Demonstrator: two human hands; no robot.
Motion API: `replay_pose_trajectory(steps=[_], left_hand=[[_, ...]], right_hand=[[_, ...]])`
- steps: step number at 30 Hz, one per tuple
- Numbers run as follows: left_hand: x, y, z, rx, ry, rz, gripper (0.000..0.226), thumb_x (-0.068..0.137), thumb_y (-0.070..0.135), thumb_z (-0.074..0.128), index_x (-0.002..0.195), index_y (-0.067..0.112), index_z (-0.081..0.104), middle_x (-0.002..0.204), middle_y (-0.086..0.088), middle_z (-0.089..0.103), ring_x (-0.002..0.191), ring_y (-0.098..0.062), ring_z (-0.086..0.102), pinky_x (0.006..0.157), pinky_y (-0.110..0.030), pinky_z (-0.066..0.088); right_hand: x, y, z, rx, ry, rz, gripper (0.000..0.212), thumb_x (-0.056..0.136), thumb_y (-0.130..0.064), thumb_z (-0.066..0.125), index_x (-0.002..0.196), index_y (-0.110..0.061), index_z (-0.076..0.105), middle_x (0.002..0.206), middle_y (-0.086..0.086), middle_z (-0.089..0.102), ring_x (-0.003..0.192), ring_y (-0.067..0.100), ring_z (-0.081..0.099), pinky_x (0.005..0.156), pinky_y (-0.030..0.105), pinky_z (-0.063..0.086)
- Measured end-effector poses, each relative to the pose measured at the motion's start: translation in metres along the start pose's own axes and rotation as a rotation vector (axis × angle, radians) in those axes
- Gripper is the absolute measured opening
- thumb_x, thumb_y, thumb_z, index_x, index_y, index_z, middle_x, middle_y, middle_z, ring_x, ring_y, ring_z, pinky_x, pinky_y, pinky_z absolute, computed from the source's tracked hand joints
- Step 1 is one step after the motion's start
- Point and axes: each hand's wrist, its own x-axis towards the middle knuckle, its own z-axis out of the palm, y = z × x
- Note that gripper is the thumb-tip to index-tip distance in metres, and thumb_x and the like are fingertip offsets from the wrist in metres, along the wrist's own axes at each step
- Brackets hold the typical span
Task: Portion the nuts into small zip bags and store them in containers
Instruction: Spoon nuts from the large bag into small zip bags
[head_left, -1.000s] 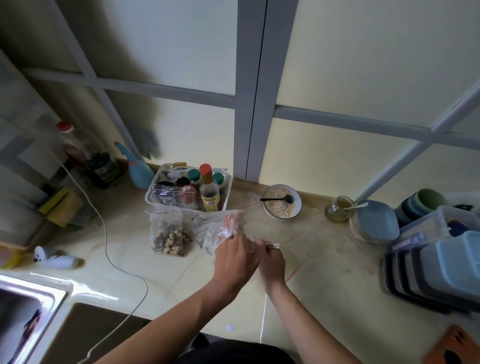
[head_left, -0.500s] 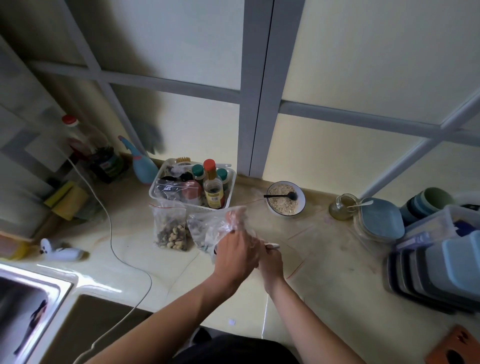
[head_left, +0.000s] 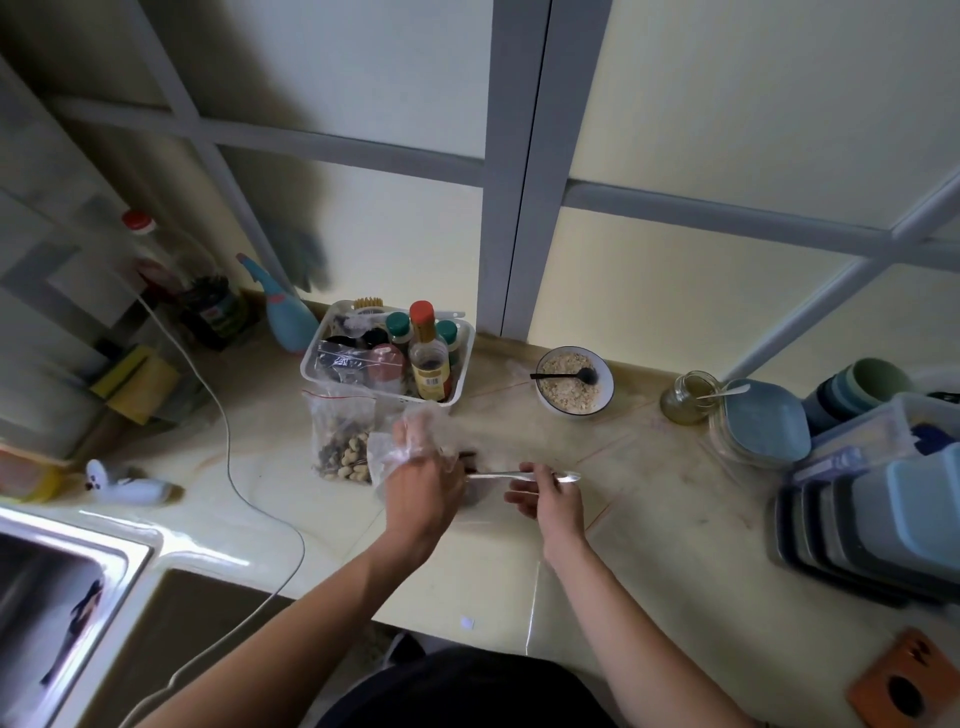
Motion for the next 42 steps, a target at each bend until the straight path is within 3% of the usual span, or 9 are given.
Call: replay_pose_trajectory(steps=[3,6,9,15,24,32,35,37,42], left_hand=[[-0.003,-0.017,0.004,0.019,-0.066,-0.176,0.064,0.088,0.027,0.060,0.145,0.011,0.035,0.151,-0.019,0.032,0.130,-0.036,0.043,0.091,-0.049,0.052],[0.002,-0.016,0.003,-0.072,-0.203,-0.361,0.035,0.088,0.040,0.051,0.109,0.012,0.050,0.109,-0.008,0.061,0.100,-0.025,0.059,0.074,-0.034,0.060],[0.002,0.000,0.002,-0.053,-0.409,-0.320,0.026,0.101,0.019,0.052,0.079,0.024,0.038,0.074,0.009,0.034,0.080,-0.014,0.043,0.055,-0.007,0.040],[0.015,-0.059,0.047,0.116,-0.334,-0.164,0.070,0.075,0.084,0.052,0.113,0.026,0.062,0.106,-0.004,0.064,0.093,-0.026,0.062,0.080,-0.041,0.055],[0.024,-0.104,0.090,-0.109,-0.516,-0.222,0.101,0.057,0.055,0.067,0.143,0.046,0.015,0.138,-0.010,0.044,0.132,-0.033,0.045,0.109,-0.049,0.043],[0.011,-0.034,0.026,-0.093,-0.559,-0.194,0.069,0.080,0.044,0.067,0.138,0.014,0.046,0.134,-0.017,0.046,0.123,-0.038,0.047,0.105,-0.055,0.043],[0.008,-0.025,0.020,-0.039,-0.536,-0.215,0.051,0.091,0.013,0.067,0.136,0.010,0.044,0.127,-0.014,0.045,0.123,-0.029,0.045,0.104,-0.029,0.042],[0.010,-0.026,0.024,-0.082,-0.552,-0.265,0.040,0.091,0.003,0.065,0.123,0.014,0.043,0.095,-0.003,0.048,0.086,-0.012,0.050,0.074,-0.014,0.047],[0.024,-0.067,0.057,-0.247,-0.612,-0.257,0.047,0.075,0.026,0.075,0.119,0.019,0.058,0.098,-0.013,0.058,0.093,-0.032,0.059,0.083,-0.047,0.055]], right_hand=[[0.002,-0.009,-0.002,-0.080,0.032,-0.080,0.030,0.104,-0.020,0.047,0.098,-0.004,0.072,0.070,0.009,0.074,0.059,0.023,0.071,0.051,0.025,0.048],[-0.003,-0.025,-0.003,-0.151,0.064,-0.159,0.030,0.103,-0.021,0.046,0.092,-0.007,0.071,0.065,0.007,0.072,0.059,0.021,0.070,0.053,0.025,0.049],[-0.007,-0.037,-0.003,-0.216,0.079,-0.214,0.032,0.103,-0.025,0.046,0.088,-0.013,0.072,0.066,0.007,0.073,0.062,0.023,0.072,0.058,0.027,0.052],[-0.010,-0.055,-0.004,-0.267,0.126,-0.254,0.032,0.102,-0.029,0.047,0.085,-0.017,0.072,0.064,0.006,0.072,0.059,0.020,0.072,0.074,0.040,0.059],[-0.020,-0.065,-0.012,-0.275,0.185,-0.265,0.032,0.101,-0.030,0.046,0.083,-0.020,0.071,0.057,0.002,0.069,0.062,0.020,0.071,0.079,0.044,0.058],[-0.025,-0.066,-0.011,-0.311,0.230,-0.237,0.033,0.102,-0.030,0.043,0.083,-0.022,0.069,0.054,0.000,0.068,0.072,0.023,0.071,0.082,0.042,0.057],[-0.024,-0.056,-0.007,-0.359,0.164,-0.187,0.031,0.101,-0.030,0.045,0.082,-0.023,0.068,0.056,-0.001,0.070,0.076,0.024,0.072,0.086,0.048,0.058],[-0.024,-0.049,-0.005,-0.367,0.145,-0.170,0.030,0.101,-0.030,0.046,0.082,-0.024,0.068,0.057,0.000,0.071,0.075,0.025,0.073,0.087,0.050,0.058],[-0.029,-0.053,0.000,-0.304,0.188,-0.193,0.032,0.102,-0.031,0.043,0.085,-0.021,0.068,0.057,0.000,0.071,0.070,0.024,0.073,0.085,0.050,0.057]])
